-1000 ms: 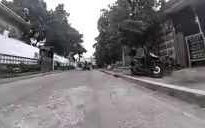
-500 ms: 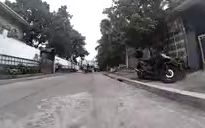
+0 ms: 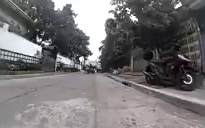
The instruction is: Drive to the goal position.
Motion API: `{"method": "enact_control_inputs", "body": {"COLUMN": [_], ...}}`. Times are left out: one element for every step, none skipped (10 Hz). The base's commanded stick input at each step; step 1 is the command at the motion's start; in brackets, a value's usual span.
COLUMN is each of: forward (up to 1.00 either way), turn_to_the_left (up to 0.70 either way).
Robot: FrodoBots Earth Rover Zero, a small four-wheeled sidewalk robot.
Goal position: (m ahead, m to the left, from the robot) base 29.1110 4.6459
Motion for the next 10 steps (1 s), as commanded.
{"method": "enact_control_inputs", "body": {"forward": [1.00, 1.00, 1.00, 1.00, 1.00, 1.00, 1.00, 1.00, 1.00, 1.00], "turn_to_the_left": [0.00, 0.00, 0.00, 0.00, 0.00, 0.00, 0.00, 0.00, 0.00, 0.00]}}
